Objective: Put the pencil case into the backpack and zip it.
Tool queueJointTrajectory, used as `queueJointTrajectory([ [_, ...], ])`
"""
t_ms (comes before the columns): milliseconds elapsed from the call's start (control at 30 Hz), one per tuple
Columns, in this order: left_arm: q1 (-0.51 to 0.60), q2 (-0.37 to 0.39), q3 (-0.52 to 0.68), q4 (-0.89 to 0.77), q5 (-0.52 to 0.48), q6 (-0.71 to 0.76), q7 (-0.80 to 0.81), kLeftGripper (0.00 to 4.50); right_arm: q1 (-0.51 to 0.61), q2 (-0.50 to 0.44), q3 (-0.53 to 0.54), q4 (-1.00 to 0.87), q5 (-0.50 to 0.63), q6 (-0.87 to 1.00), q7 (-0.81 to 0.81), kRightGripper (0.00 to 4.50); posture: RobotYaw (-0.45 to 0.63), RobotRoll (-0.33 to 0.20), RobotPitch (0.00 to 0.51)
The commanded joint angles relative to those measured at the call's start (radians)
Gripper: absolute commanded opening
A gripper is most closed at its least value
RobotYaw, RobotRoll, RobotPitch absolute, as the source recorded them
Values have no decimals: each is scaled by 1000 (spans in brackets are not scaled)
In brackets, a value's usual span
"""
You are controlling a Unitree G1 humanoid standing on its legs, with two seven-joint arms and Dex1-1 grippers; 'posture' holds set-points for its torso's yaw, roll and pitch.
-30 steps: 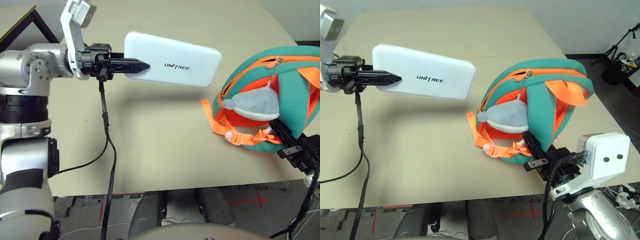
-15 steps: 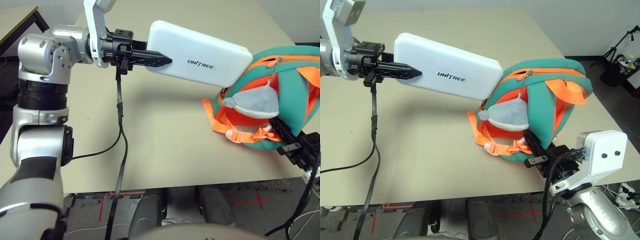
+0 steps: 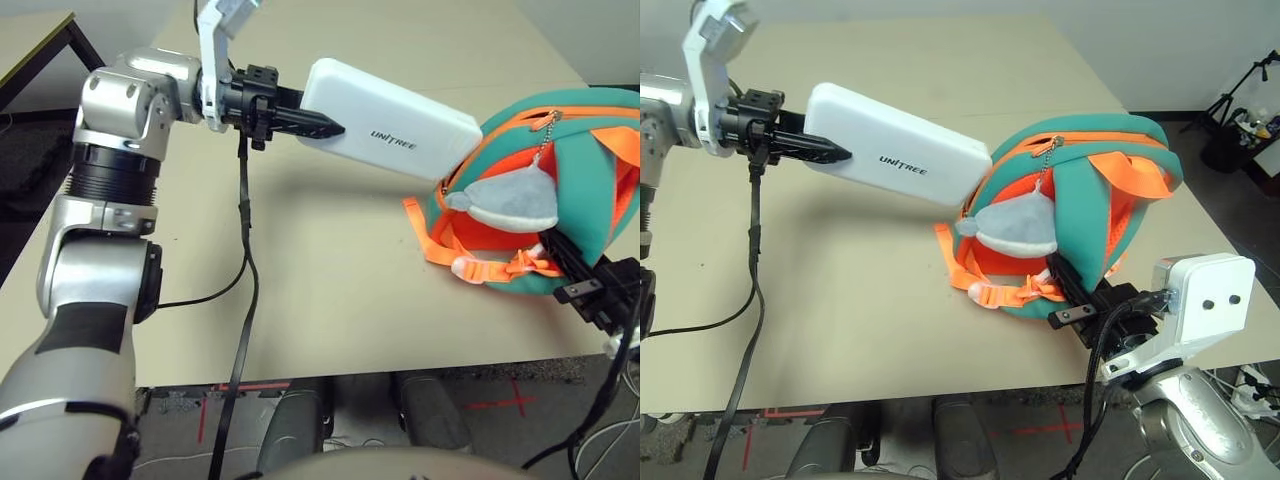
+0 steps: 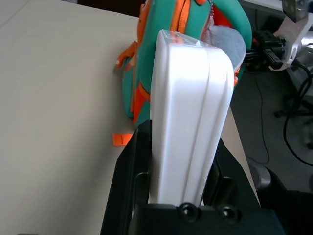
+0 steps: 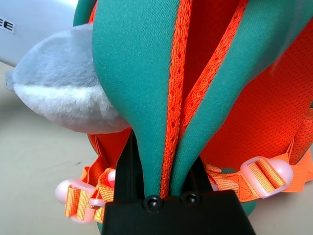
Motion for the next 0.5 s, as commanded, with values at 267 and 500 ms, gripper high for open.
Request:
queueJointTrajectory([
  [267, -21, -92, -8, 50, 45, -72, -1, 1376, -11, 19, 1, 6, -28, 21, 26, 213, -219, 0, 147],
  [500, -54, -178, -23, 159, 111, -178, 10, 1376, -31, 33, 15, 11, -45, 25, 30, 213, -227, 0, 144],
])
